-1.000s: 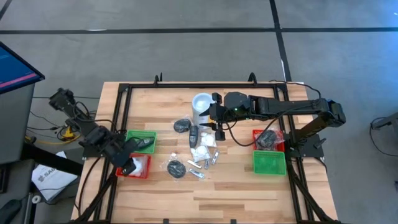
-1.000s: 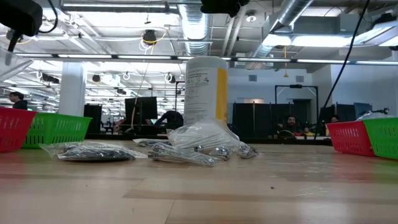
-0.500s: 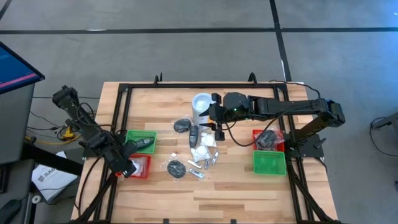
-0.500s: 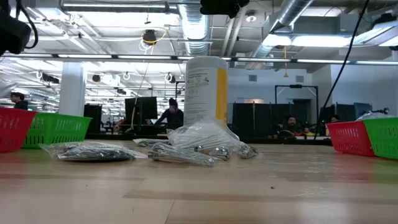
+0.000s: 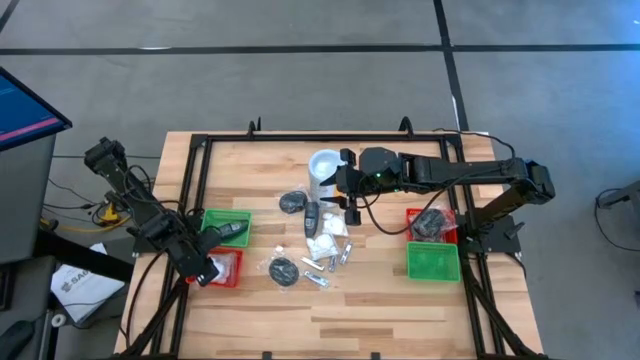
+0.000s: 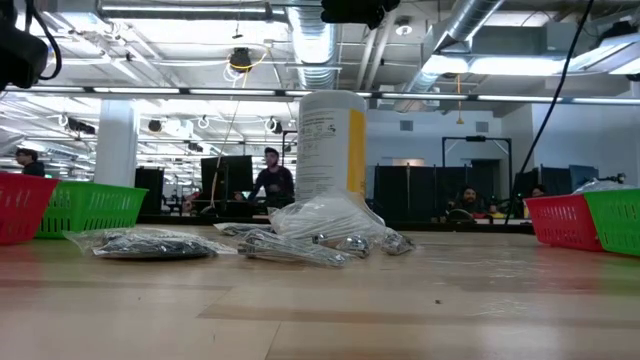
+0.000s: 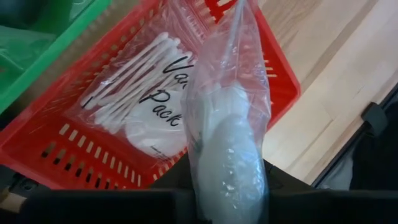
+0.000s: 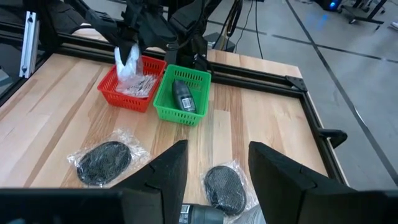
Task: Pick & Place Travel size toiletries
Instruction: Put the cotton pack into the left red bin
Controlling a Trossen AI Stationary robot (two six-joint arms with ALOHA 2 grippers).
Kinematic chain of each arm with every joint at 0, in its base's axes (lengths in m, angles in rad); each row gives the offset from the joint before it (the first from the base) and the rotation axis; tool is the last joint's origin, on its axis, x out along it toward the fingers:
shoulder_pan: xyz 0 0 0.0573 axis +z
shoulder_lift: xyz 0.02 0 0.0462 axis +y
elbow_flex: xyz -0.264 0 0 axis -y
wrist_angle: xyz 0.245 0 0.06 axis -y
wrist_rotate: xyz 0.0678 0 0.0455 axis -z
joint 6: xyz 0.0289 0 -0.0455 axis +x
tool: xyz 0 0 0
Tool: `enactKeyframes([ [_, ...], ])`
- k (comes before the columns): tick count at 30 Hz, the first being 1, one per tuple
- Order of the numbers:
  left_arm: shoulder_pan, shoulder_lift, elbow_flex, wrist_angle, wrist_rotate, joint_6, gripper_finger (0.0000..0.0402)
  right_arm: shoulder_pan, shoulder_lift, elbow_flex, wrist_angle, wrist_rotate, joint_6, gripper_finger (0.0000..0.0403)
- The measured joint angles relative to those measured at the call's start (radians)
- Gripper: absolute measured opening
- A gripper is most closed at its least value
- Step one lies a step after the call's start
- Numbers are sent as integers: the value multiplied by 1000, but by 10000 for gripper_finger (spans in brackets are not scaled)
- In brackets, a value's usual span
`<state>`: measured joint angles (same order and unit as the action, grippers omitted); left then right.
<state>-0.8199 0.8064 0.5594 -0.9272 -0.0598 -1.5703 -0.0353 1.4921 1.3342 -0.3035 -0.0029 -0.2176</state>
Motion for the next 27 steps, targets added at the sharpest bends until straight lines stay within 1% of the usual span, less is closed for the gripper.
enactKeyframes([
  [5,0,1,0,-5,-37,2,92,-1,0,0,-1,0,0,159],
  [13,0,1,0,-13,-39,2,176,0,0,0,-3,0,0,159],
  [17,2,1,0,-26,-44,2,207,0,0,0,-2,0,-1,159],
  [22,2,0,0,-60,-47,3,230,0,0,0,-2,0,-1,159],
  [27,4,-6,0,-79,-75,2,234,0,0,0,-2,0,-1,159],
])
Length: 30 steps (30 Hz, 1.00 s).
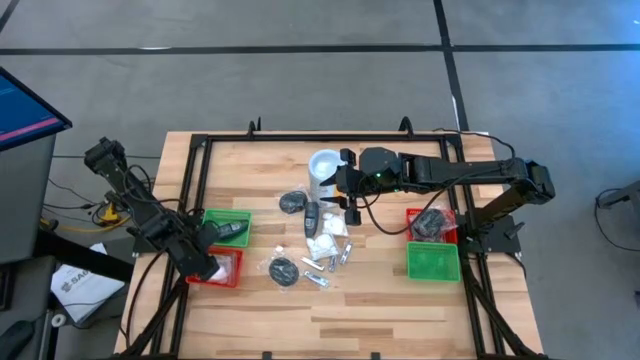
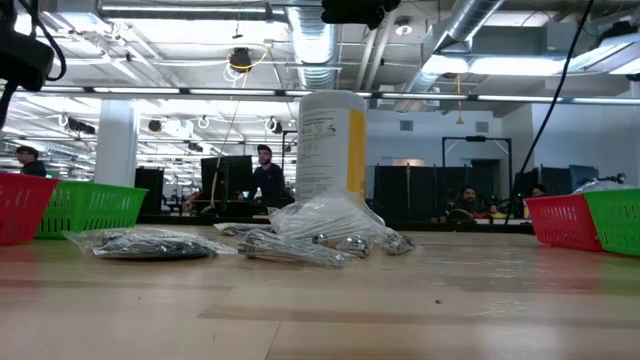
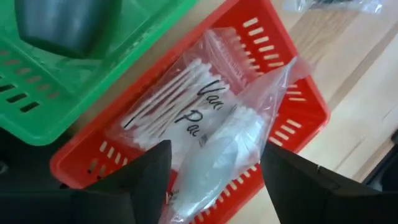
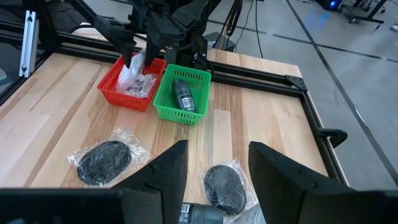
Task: Pick & Place Travel size toiletries
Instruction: Put the cotton pack into the left red bin, then put the hairbrush into the right red bin
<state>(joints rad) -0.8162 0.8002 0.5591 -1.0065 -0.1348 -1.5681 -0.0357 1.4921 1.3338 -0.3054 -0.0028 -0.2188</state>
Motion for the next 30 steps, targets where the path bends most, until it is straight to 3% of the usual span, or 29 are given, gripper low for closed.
enactKeyframes([
  [12,69,-52,0,16,-209,27,233,0,0,0,-2,0,1,159],
  [18,144,-46,0,160,-288,197,230,0,0,0,-2,0,1,159],
  [23,249,19,0,252,-268,330,230,0,0,0,-2,0,2,159],
  [30,391,166,0,402,-125,471,230,0,0,0,-5,0,2,159],
])
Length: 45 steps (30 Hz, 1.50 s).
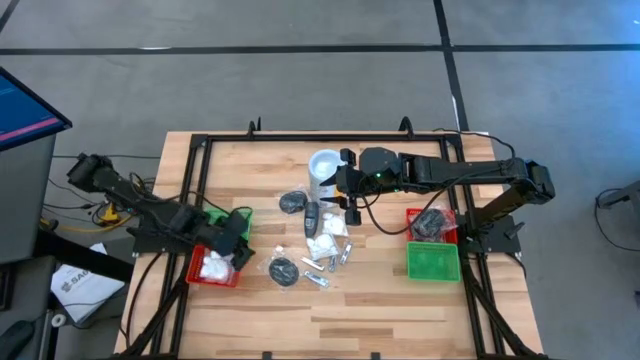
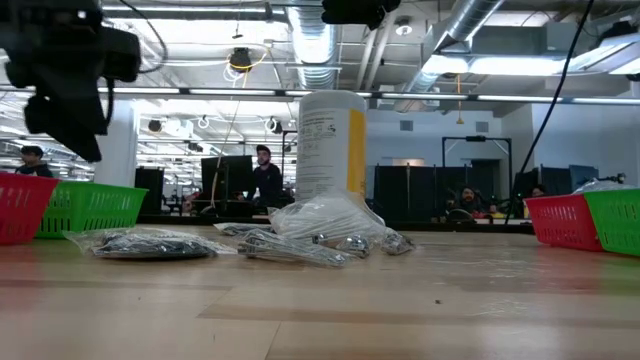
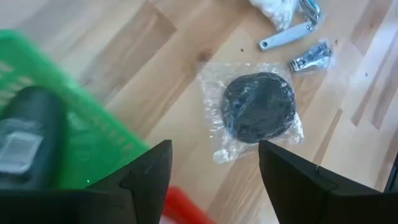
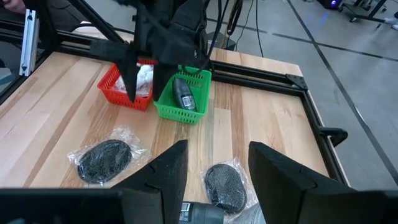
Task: Pick & Place Travel size toiletries
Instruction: Put the hairbrush into the right red bin
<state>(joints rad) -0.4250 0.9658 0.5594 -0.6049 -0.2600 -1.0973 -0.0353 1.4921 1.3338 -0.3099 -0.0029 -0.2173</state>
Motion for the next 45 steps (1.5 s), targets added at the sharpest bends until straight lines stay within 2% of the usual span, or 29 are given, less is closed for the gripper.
enactKeyframes([
  [8,104,147,0,124,146,62,222,0,0,0,-4,0,0,159],
  [13,127,223,0,248,200,105,217,0,0,0,-4,0,0,159],
  [17,140,275,0,272,240,119,212,0,0,0,-4,0,5,159],
  [23,161,342,37,273,278,132,204,0,0,0,-4,0,8,159],
  [29,163,419,107,274,283,226,198,0,0,0,-4,0,8,159],
  [37,182,528,132,259,288,230,186,0,0,0,-4,0,8,159],
  [45,224,549,184,207,300,310,172,0,0,0,-4,0,8,159],
])
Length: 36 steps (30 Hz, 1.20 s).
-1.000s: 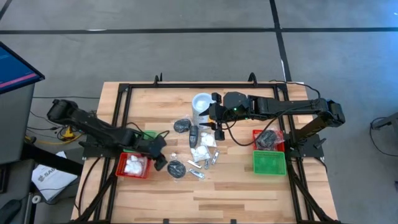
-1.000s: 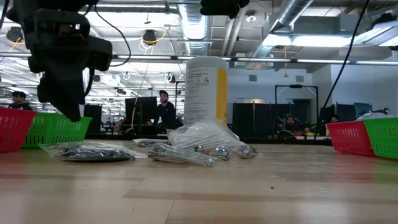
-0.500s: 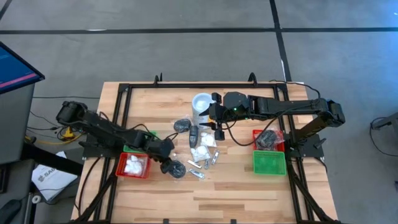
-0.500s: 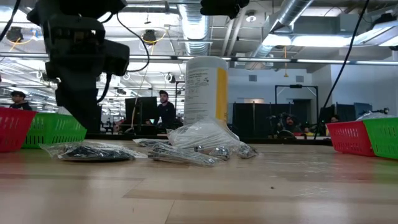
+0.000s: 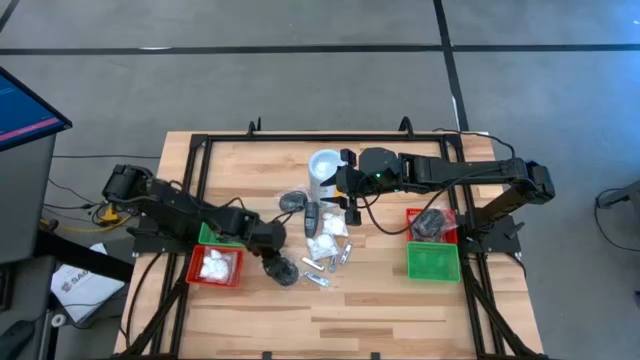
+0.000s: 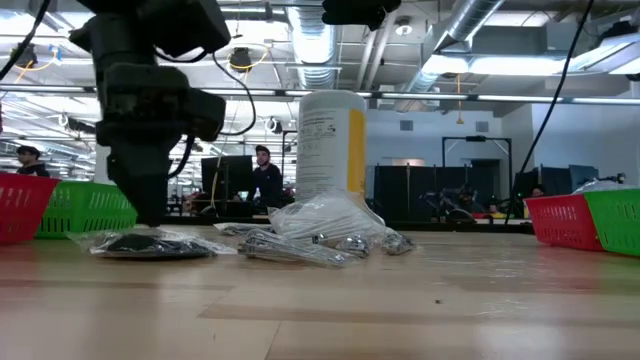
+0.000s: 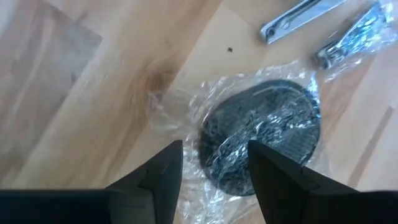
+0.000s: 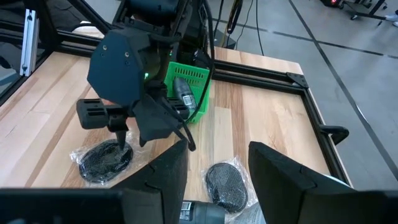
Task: Pick & Place Travel size toiletries
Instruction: Put the hairbrush into the right red bin
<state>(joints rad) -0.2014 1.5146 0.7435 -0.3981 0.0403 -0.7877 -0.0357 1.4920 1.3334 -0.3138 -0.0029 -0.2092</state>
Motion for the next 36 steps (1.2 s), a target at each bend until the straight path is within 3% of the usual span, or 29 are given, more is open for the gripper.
enactKeyframes([
  [8,14,0,7,-98,-19,22,161,0,0,0,-6,0,0,159],
  [36,8,0,6,-77,-10,41,159,0,0,0,-16,0,0,159],
])
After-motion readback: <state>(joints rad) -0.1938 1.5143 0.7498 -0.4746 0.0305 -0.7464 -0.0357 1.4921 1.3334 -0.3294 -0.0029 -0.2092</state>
